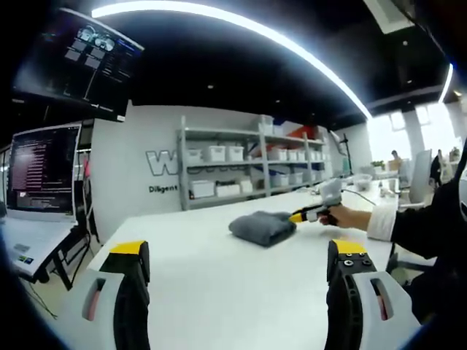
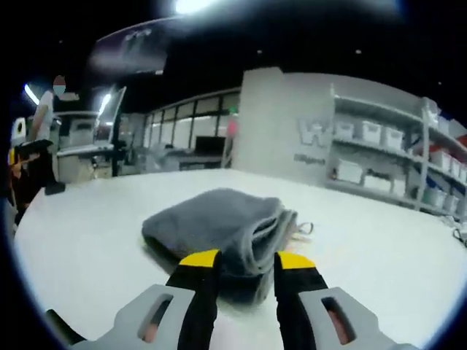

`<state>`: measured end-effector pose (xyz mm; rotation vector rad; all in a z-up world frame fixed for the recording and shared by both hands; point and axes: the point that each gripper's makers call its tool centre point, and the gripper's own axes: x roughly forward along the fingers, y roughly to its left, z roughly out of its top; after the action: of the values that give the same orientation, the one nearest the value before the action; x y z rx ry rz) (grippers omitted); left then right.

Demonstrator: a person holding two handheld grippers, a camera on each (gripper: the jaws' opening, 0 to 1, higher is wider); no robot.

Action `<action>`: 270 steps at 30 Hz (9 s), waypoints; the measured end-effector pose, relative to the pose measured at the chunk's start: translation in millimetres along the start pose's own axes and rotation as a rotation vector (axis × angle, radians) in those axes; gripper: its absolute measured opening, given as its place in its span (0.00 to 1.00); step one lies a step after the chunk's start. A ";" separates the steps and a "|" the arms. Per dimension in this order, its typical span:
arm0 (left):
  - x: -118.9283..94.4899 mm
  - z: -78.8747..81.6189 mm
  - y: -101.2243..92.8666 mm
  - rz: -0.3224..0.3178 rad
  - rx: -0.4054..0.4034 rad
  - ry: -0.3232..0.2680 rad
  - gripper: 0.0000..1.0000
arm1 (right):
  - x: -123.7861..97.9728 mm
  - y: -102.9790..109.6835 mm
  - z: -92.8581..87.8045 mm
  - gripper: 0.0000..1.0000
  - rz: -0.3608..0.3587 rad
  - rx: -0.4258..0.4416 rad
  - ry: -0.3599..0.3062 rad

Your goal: Open the folded towel by lifting each exposed corner and separating the folded layers until the towel lies flat within the target outline without major curled edges

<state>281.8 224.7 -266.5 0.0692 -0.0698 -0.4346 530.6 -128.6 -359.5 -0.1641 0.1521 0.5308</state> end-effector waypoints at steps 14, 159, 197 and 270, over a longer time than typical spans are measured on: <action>0.5 -3.1 1.4 0.003 0.007 0.015 0.99 | 1.3 1.9 0.0 0.13 -0.001 -0.056 0.009; -9.7 5.5 15.8 0.045 0.025 -0.007 0.98 | 16.6 236.0 71.3 0.00 0.324 -0.421 -0.250; -8.1 4.5 11.4 0.025 0.016 -0.005 0.97 | 17.3 306.8 36.7 0.00 0.569 -0.581 -0.178; -14.4 6.6 15.2 0.017 0.030 0.007 0.96 | 16.7 125.0 4.5 0.18 0.088 0.236 0.061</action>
<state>274.6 244.1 -259.4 0.0999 -0.0699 -0.4168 481.0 -13.3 -372.7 0.0572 0.2809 0.5910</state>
